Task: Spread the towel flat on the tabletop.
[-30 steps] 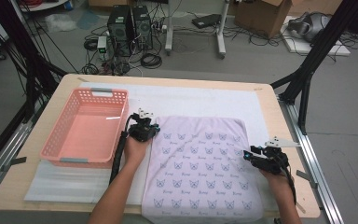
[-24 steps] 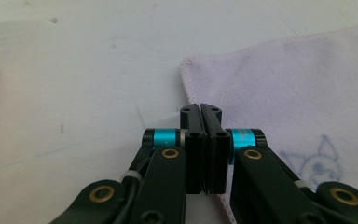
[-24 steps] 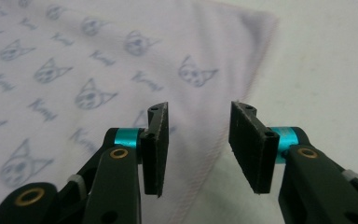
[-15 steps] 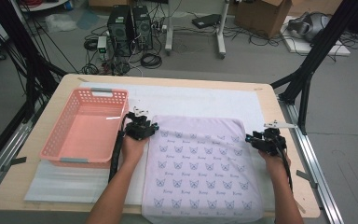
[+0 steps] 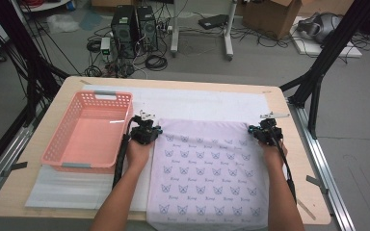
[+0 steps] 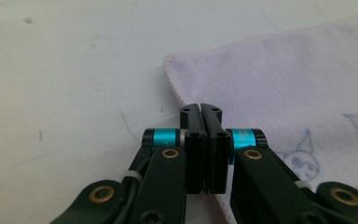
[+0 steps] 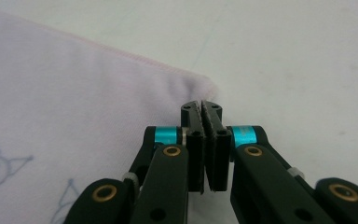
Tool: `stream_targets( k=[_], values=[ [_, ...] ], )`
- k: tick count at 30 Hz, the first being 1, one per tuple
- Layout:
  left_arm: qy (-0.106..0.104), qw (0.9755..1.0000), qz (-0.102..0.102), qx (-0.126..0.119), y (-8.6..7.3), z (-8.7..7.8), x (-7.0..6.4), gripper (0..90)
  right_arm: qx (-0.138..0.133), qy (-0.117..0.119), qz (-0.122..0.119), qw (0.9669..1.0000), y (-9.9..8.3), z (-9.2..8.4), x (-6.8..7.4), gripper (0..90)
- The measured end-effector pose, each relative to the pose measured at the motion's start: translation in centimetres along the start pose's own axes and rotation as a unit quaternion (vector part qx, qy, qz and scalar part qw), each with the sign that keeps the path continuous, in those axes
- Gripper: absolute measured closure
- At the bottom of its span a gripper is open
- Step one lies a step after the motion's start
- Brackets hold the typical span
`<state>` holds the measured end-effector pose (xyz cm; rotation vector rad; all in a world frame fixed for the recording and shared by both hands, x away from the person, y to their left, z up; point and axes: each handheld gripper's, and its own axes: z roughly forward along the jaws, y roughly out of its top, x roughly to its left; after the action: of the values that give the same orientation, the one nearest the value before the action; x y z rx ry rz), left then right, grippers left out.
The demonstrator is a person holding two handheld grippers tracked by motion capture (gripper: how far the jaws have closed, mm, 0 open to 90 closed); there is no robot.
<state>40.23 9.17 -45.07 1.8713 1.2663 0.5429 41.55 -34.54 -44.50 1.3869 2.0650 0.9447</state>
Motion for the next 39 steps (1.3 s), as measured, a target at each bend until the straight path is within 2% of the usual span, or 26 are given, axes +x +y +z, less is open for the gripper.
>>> stream_targets(
  k=[1,3,4,5,6,7,8,10,12,14,15,16,18,19,20,22,25,27,28,30,32,33,34,35,36,39],
  values=[
    [0.009,0.9999,0.003,-0.006,0.0,-0.1,0.0,88.1,-0.011,-0.007,0.003,0.9999,0.1,-0.2,0.0,88.8],
    [0.015,0.9998,0.007,-0.015,0.0,-0.1,-0.2,88.1,-0.040,-0.019,0.015,0.9989,0.3,-0.7,-0.1,88.8],
    [0.017,0.9997,0.010,-0.018,0.0,-0.1,-0.4,88.1,-0.046,-0.027,0.006,0.9985,0.3,-0.8,-0.1,88.8],
    [0.019,0.9996,0.011,-0.018,0.0,0.0,-0.5,87.9,-0.050,-0.040,-0.007,0.9979,0.4,-0.8,0.1,88.6],
    [0.021,0.9995,0.013,-0.017,0.0,0.0,-0.6,87.2,-0.045,-0.045,-0.008,0.9979,0.4,-0.7,0.3,87.7],
    [0.027,0.9994,0.007,-0.020,0.0,-0.1,-0.5,85.0,-0.037,-0.046,-0.006,0.9982,0.3,-0.4,0.3,82.9],
    [0.022,0.9994,-0.009,-0.023,0.1,-0.1,-0.3,76.3,-0.026,-0.061,0.002,0.9978,0.1,-0.2,0.3,72.9],
    [0.012,0.9992,-0.024,-0.029,0.1,-0.4,0.0,68.7,-0.034,-0.051,0.036,0.9974,0.0,-0.4,-0.1,72.9],
    [0.000,0.9993,-0.015,-0.035,0.1,-0.8,0.0,68.5,-0.051,-0.044,0.039,0.9969,0.2,-1.1,-0.1,75.5],
    [-0.017,0.9993,-0.010,-0.030,0.1,-0.8,0.0,73.7,-0.059,-0.022,0.024,0.9977,0.5,-1.9,0.1,77.8],
    [-0.027,0.9994,-0.008,-0.022,0.0,-0.8,-0.1,75.1,-0.057,0.003,0.022,0.9981,0.6,-2.1,0.3,78.1],
    [-0.032,0.9994,-0.007,-0.013,-0.2,-0.6,-0.2,78.9,-0.047,0.026,0.013,0.9985,0.6,-2.1,0.5,78.4],
    [-0.041,0.9991,-0.012,0.001,-0.4,-0.4,-0.1,79.2,-0.021,0.048,-0.015,0.9985,0.4,-2.1,1.2,78.4],
    [-0.035,0.9993,-0.014,0.000,-0.4,-0.4,-0.2,79.8,-0.012,0.066,-0.019,0.9975,0.2,-2.0,1.4,78.4],
    [-0.033,0.9993,-0.018,0.001,-0.4,-0.4,-0.2,80.7,0.002,0.075,-0.025,0.9968,-0.1,-1.8,1.7,78.3],
    [-0.026,0.9995,-0.015,0.001,-0.4,-0.3,-0.3,81.2,0.021,0.077,-0.039,0.9960,-0.7,-1.4,2.1,78.4],
    [-0.023,0.9997,-0.005,0.002,-0.4,-0.4,-0.4,80.4,0.018,0.075,-0.032,0.9965,-1.5,-1.6,1.9,80.3],
    [-0.027,0.9996,-0.006,-0.005,-0.4,-0.4,-0.4,74.9,0.018,0.049,-0.053,0.9973,-1.8,-2.1,1.5,80.6],
    [-0.034,0.9994,-0.003,-0.010,-0.4,-0.5,-0.3,69.7,0.019,0.039,-0.052,0.9977,-2.0,-2.3,1.1,80.4],
    [-0.050,0.9981,0.000,-0.037,-0.6,-1.0,-0.2,65.9,0.021,0.021,-0.039,0.9988,-2.3,-3.0,0.3,79.2],
    [-0.069,0.9960,0.008,-0.056,-0.7,-1.6,-0.4,60.3,0.014,0.028,-0.032,0.9990,-2.6,-3.6,0.0,77.0],
    [-0.088,0.9941,0.004,-0.063,-0.7,-1.8,-0.5,58.4,0.007,0.031,-0.034,0.9989,-2.7,-3.9,0.0,75.7],
    [-0.115,0.9911,0.001,-0.067,-0.8,-2.0,-0.5,54.9,0.000,0.033,-0.033,0.9989,-2.8,-4.4,0.1,73.8],
    [-0.126,0.9893,0.001,-0.073,-0.8,-2.3,-0.8,54.2,-0.007,0.037,-0.034,0.9987,-2.9,-4.9,0.2,71.8],
    [-0.132,0.9872,0.003,-0.089,-0.9,-2.7,-0.9,53.0,-0.015,0.042,-0.033,0.9984,-2.9,-5.4,0.3,68.8],
    [-0.162,0.9784,-0.001,-0.129,-1.2,-3.8,-1.1,53.3,-0.035,0.056,-0.038,0.9971,-3.3,-7.1,0.9,62.0]
  ],
)
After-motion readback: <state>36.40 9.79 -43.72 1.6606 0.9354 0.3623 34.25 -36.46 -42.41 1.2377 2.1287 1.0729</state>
